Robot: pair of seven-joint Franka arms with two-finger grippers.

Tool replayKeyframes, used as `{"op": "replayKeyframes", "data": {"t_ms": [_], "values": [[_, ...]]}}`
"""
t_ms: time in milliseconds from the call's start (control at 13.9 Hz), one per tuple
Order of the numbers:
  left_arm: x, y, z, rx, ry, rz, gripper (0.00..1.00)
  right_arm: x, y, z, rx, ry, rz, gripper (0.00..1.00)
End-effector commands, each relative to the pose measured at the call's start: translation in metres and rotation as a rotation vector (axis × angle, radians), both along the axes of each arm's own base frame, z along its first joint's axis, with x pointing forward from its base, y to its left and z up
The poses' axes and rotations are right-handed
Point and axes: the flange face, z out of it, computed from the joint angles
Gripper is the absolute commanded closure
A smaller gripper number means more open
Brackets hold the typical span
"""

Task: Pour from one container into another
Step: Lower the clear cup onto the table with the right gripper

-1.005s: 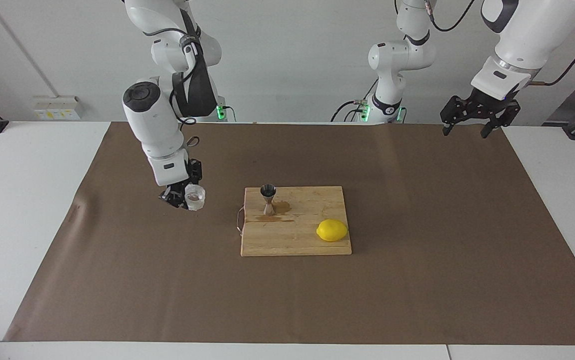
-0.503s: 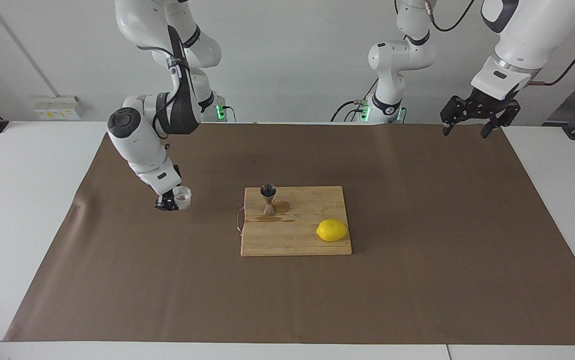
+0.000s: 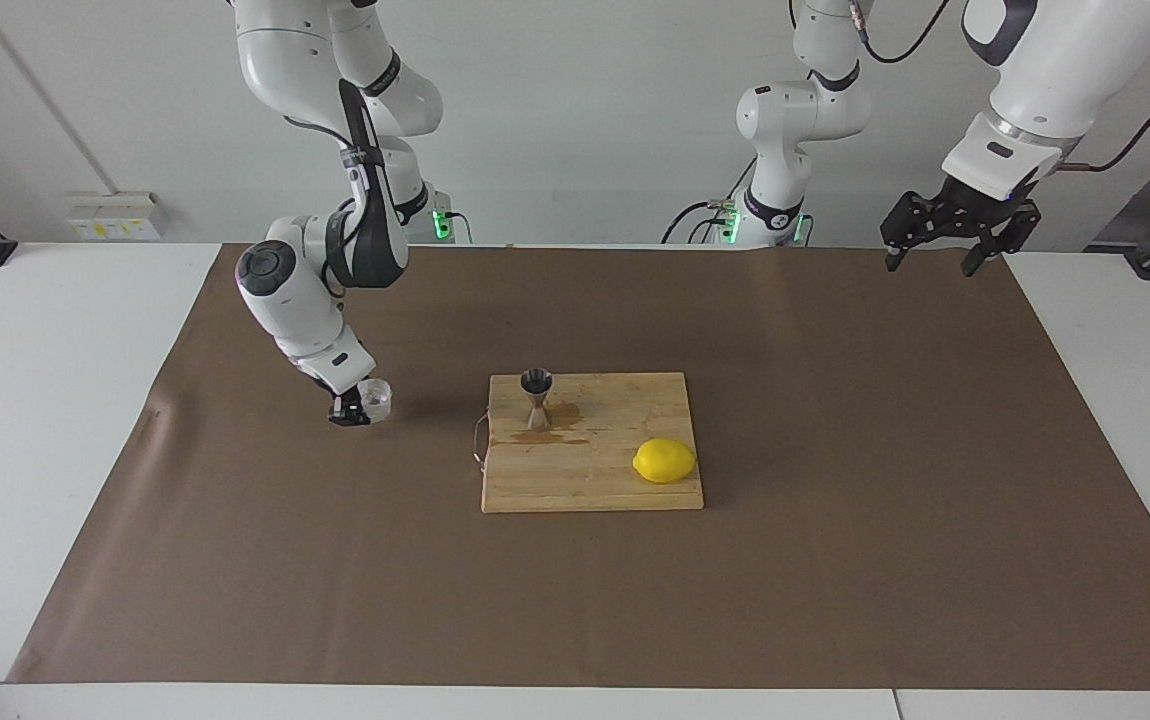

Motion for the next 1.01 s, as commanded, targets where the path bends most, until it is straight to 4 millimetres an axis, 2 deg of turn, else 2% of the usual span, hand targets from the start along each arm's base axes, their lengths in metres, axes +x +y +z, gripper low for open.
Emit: {"op": "replayKeyframes", "data": {"t_ms": [0, 72, 144, 215, 287, 359, 503, 646, 790, 934], "values": [[-0.007, 0.003, 0.001, 0.012, -0.005, 0.007, 0.00, -0.004, -0.002, 0.000, 0.021, -0.013, 0.024, 0.81], [-0.007, 0.003, 0.002, 0.012, -0.007, 0.007, 0.00, -0.004, -0.002, 0.001, 0.021, -0.017, 0.035, 0.80], [-0.007, 0.003, 0.002, 0.012, -0.007, 0.007, 0.00, -0.003, -0.001, 0.000, 0.021, -0.015, 0.036, 0.70], [-0.007, 0.003, 0.001, 0.012, -0.005, 0.007, 0.00, -0.003, -0.001, 0.001, 0.021, -0.017, 0.038, 0.53], [-0.007, 0.003, 0.002, 0.012, -0.007, 0.007, 0.00, -0.003, -0.001, 0.001, 0.020, -0.017, 0.045, 0.15], [-0.007, 0.003, 0.001, 0.013, -0.005, 0.007, 0.00, 0.000, -0.001, 0.002, 0.022, -0.024, 0.071, 0.00], [-0.007, 0.003, 0.001, 0.012, -0.005, 0.007, 0.00, 0.004, -0.002, 0.007, 0.024, -0.026, 0.075, 0.00], [-0.007, 0.003, 0.001, 0.013, -0.005, 0.007, 0.00, 0.008, 0.004, 0.026, 0.024, -0.027, 0.080, 0.00], [-0.007, 0.003, 0.002, 0.013, -0.007, 0.007, 0.00, 0.008, 0.007, 0.049, 0.024, -0.043, 0.074, 0.00], [-0.007, 0.003, 0.002, 0.012, -0.007, 0.007, 0.00, 0.002, 0.012, 0.090, 0.019, -0.036, -0.036, 0.00]]}}
